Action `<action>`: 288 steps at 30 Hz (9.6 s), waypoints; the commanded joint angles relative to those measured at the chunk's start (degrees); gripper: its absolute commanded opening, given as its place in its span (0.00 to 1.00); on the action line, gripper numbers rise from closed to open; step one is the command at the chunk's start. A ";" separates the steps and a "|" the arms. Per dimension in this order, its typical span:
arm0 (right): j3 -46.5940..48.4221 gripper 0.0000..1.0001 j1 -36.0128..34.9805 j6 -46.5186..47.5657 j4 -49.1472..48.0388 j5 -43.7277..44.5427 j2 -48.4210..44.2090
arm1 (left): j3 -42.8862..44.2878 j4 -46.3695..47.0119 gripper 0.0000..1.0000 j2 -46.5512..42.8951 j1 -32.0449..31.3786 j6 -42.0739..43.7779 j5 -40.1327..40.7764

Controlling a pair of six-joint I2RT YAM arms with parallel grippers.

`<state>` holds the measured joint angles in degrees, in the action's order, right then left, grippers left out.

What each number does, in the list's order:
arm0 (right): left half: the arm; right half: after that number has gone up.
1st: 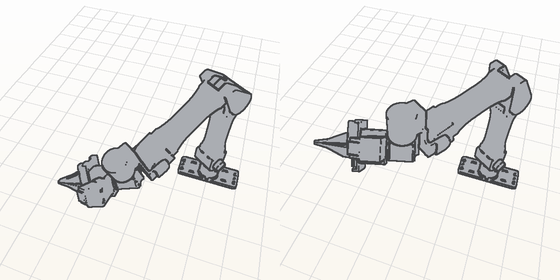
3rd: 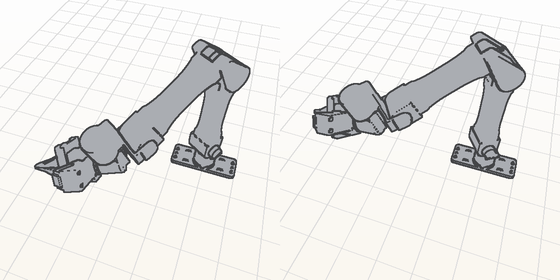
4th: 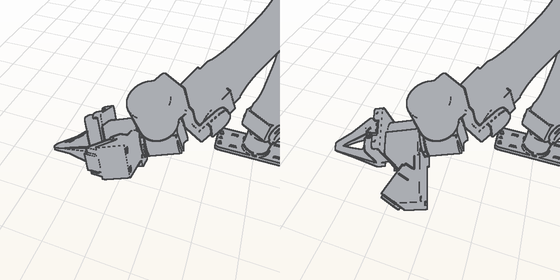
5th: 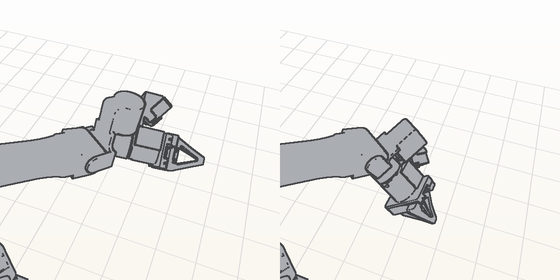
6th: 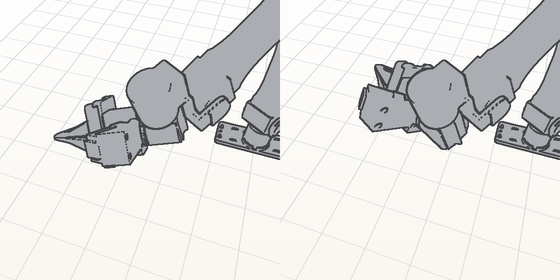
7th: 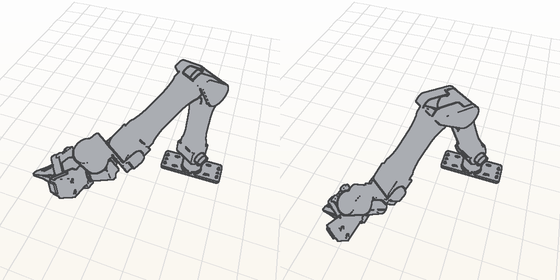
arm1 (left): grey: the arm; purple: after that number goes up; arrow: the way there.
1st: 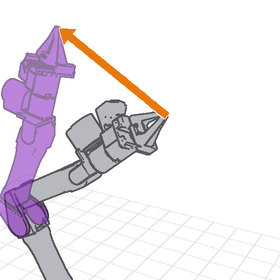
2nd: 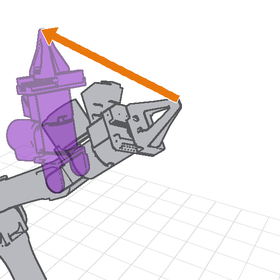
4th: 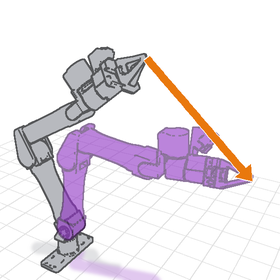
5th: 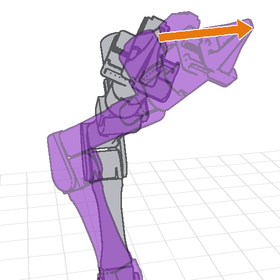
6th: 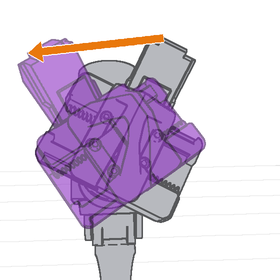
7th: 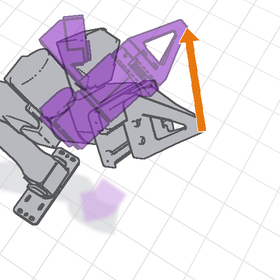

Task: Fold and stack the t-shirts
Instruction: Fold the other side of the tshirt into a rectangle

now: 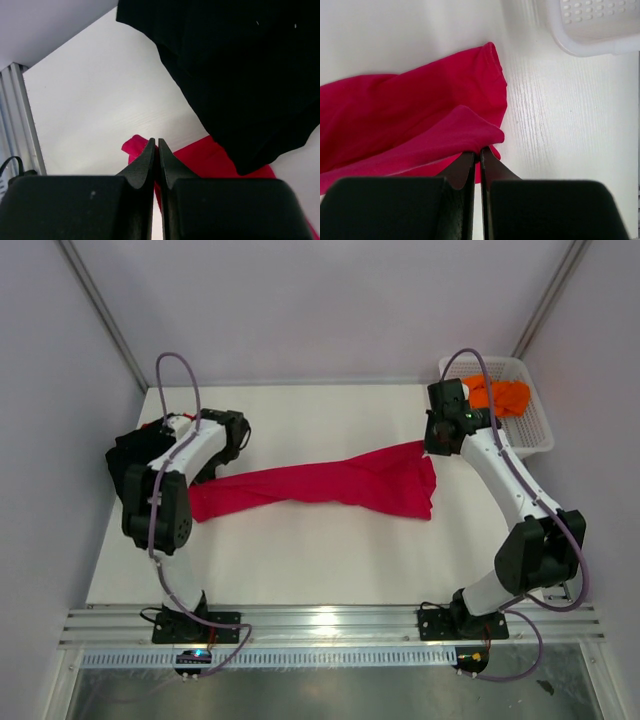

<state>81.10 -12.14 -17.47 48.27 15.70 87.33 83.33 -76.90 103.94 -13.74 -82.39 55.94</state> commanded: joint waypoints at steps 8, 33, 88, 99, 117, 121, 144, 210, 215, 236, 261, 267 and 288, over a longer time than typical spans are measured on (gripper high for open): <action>-0.06 0.03 0.54 -0.72 -0.81 4.33 -0.14 | 6.84 8.25 0.02 10.93 0.82 20.94 -5.13; 3.88 0.03 0.80 -2.12 -3.97 10.84 10.49 | 20.20 8.27 0.01 18.40 1.78 30.27 -4.70; -5.78 0.03 1.95 -4.23 8.41 4.16 -15.87 | 16.78 7.38 0.00 18.14 1.96 29.83 -8.30; 2.64 0.03 1.95 -3.53 14.04 4.25 -18.25 | 20.20 6.24 0.00 19.54 1.96 29.74 -8.39; -5.60 0.03 1.95 -3.18 9.39 1.87 -15.00 | 23.72 3.78 0.00 21.39 1.96 29.30 -7.87; -4.99 0.03 1.95 -1.86 6.67 2.75 -11.67 | 23.63 3.78 0.00 20.86 1.96 29.39 -7.87; 17.95 0.03 2.03 -5.38 1.83 2.92 27.36 | 26.53 2.28 0.00 23.59 2.22 31.06 -7.16; -6.48 0.47 -16.51 -13.46 -8.20 -1.11 18.75 | 12.30 10.10 0.88 12.52 0.99 31.76 -28.34; -5.87 0.47 -16.51 -15.22 -4.86 -2.34 20.25 | 12.56 10.02 0.88 12.51 0.99 31.85 -28.78; -3.14 0.52 -16.51 -14.17 0.86 -2.35 20.95 | -9.58 40.51 0.87 6.63 0.99 27.81 -51.11; -10.17 0.53 -8.87 -12.50 -0.98 -4.18 15.77 | -6.16 25.49 0.87 -1.81 2.40 37.39 -30.02; -12.19 0.66 -8.60 -12.32 -3.88 -8.14 14.98 | -6.25 25.66 0.87 -2.08 2.40 37.04 -31.68; -18.17 0.69 -0.52 -9.42 -6.08 -10.43 15.15 | -10.20 24.87 0.87 0.65 4.33 34.31 -33.97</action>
<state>65.01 -14.28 -28.51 42.78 2.61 102.96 73.63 -51.40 105.36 -9.69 -47.22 21.65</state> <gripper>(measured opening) 0.690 0.870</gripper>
